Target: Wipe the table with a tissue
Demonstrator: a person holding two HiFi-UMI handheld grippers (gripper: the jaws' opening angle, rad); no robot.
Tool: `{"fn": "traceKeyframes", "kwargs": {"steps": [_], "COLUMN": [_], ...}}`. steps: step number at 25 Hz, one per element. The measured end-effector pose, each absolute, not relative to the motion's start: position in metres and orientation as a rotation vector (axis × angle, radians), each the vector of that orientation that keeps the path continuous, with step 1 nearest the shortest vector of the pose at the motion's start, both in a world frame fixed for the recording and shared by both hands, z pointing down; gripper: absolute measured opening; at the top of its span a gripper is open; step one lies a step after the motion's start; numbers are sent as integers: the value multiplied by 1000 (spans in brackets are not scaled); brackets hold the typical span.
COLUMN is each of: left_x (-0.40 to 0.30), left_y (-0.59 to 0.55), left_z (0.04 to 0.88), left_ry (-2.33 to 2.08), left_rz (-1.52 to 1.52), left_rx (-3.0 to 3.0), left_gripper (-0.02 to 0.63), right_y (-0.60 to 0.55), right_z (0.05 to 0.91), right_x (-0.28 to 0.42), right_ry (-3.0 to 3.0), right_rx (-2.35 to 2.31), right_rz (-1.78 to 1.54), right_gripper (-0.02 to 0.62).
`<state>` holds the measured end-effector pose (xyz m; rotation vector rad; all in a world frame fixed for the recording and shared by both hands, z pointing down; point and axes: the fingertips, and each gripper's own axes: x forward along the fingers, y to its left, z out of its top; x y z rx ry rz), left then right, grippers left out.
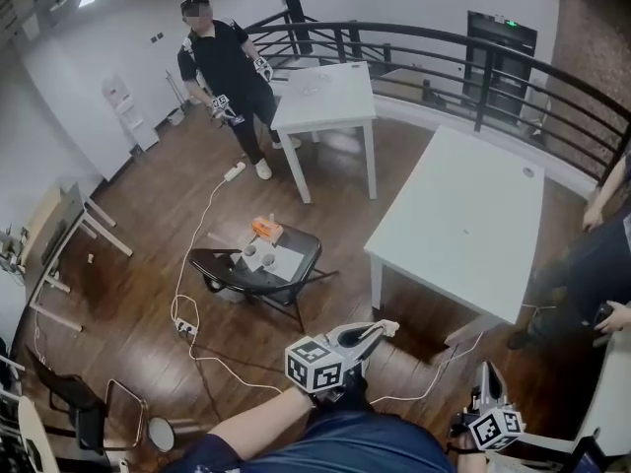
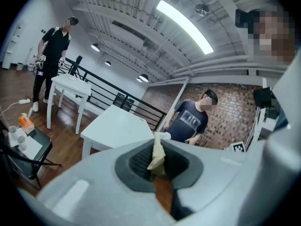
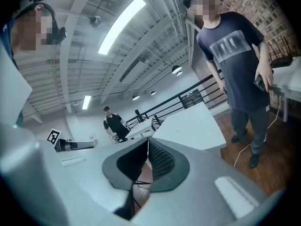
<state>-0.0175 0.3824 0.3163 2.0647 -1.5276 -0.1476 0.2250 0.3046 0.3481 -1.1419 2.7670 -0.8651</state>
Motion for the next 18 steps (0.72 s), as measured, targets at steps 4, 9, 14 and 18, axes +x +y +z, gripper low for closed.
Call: {"fn": "traceKeyframes", "kwargs": {"steps": [4, 9, 14, 18], "left_x": [-62, -87, -142, -154], "left_y": [339, 300, 261, 246], "left_z": [321, 308, 310, 313], "left_ry": [-1485, -1389, -1375, -1335], "left_rz": [-179, -135, -160, -181], "left_rx": [2077, 2170, 2214, 2206], "left_gripper": [20, 20, 20, 20], "right_y": [264, 228, 188, 179], "right_z": [352, 322, 323, 311], "right_x": [189, 170, 127, 120], "right_ry": [2739, 2681, 2633, 2636], "right_rx": [-1192, -1357, -1422, -1488], "right_rz": [-886, -838, -843, -821], "right_gripper": [12, 12, 12, 12]}}
